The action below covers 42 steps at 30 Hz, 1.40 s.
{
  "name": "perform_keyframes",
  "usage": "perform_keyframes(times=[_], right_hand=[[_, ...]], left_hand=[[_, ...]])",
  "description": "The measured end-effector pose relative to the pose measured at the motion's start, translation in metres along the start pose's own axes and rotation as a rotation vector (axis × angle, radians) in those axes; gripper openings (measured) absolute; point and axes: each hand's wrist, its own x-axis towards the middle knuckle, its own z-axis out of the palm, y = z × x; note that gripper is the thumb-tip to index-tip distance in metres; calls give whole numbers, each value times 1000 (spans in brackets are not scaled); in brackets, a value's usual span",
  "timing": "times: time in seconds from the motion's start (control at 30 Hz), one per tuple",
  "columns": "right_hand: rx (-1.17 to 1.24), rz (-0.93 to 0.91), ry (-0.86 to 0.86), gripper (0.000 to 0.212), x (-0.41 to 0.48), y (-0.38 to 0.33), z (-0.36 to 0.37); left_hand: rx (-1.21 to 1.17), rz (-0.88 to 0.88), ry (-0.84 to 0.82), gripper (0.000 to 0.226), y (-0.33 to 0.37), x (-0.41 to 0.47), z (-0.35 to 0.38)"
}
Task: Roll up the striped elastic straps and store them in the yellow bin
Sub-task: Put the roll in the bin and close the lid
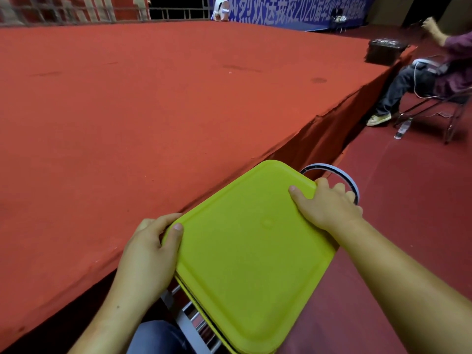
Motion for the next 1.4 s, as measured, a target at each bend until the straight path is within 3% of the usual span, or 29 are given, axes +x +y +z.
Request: perform_keyframes(times=[0.37, 1.4], right_hand=[[-22, 6, -10, 91, -5, 7, 1], [-57, -48, 106, 87, -12, 5, 16]], left_hand=[[-3, 25, 38, 23, 1, 1, -4], [45, 14, -62, 27, -2, -2, -6]])
